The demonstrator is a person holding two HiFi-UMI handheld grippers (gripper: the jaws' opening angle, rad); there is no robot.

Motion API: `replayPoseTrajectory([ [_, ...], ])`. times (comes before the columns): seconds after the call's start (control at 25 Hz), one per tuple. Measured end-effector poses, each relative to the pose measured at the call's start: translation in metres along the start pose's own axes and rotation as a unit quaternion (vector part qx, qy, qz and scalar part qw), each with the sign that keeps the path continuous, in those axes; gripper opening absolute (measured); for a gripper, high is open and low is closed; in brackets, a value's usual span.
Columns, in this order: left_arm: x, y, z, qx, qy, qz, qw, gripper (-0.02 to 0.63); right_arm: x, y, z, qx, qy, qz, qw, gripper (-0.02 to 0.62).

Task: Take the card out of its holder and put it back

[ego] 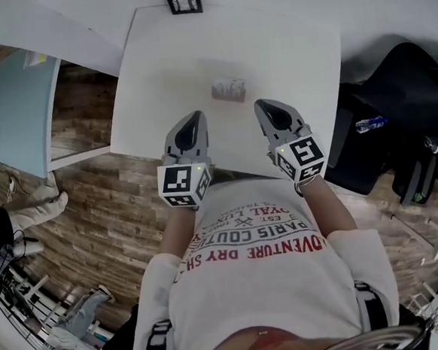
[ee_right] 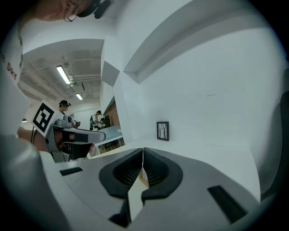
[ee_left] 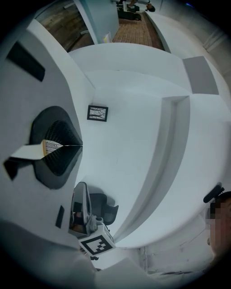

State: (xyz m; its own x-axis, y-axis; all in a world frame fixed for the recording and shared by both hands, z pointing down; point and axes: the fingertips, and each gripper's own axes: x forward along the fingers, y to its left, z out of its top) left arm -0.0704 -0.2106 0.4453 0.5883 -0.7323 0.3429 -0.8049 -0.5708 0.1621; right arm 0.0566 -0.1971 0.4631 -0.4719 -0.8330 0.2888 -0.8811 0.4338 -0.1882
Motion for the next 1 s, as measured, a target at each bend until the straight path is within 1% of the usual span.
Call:
replayPoseTrajectory([
  [0.2,0.029,0.019,-0.004,-0.003,0.021,-0.026,0.9995,0.025,0.030,-0.015,-0.012,-0.003,0.027,-0.013,1.000,0.025],
  [0.44,0.061,0.035,-0.003,0.007,0.045,-0.069,0.9966,0.025,0.056,-0.016,-0.021,-0.016,0.055,0.018,0.998,0.026],
  [0.6,0.077,0.039,-0.004,0.017,0.061,-0.095,0.9934,0.025,0.061,-0.032,-0.024,0.003,0.058,0.011,0.998,0.029],
  [0.64,0.080,0.040,-0.007,0.019,0.066,-0.098,0.9929,0.025,0.061,-0.036,-0.028,0.007,0.064,0.012,0.998,0.071],
  [0.68,0.083,0.042,-0.010,0.020,0.072,-0.098,0.9924,0.025,0.063,-0.038,-0.033,0.008,0.074,0.015,0.997,0.156],
  [0.72,0.086,0.044,-0.015,0.021,0.078,-0.098,0.9919,0.025,0.065,-0.041,-0.038,0.006,0.085,0.019,0.996,0.167],
  [0.84,0.095,0.051,-0.026,0.018,0.092,-0.104,0.9902,0.025,0.076,-0.042,-0.052,-0.007,0.108,0.038,0.993,0.167],
  [1.0,0.102,0.057,-0.034,0.015,0.099,-0.111,0.9888,0.025,0.089,-0.036,-0.062,-0.019,0.122,0.089,0.988,0.167],
])
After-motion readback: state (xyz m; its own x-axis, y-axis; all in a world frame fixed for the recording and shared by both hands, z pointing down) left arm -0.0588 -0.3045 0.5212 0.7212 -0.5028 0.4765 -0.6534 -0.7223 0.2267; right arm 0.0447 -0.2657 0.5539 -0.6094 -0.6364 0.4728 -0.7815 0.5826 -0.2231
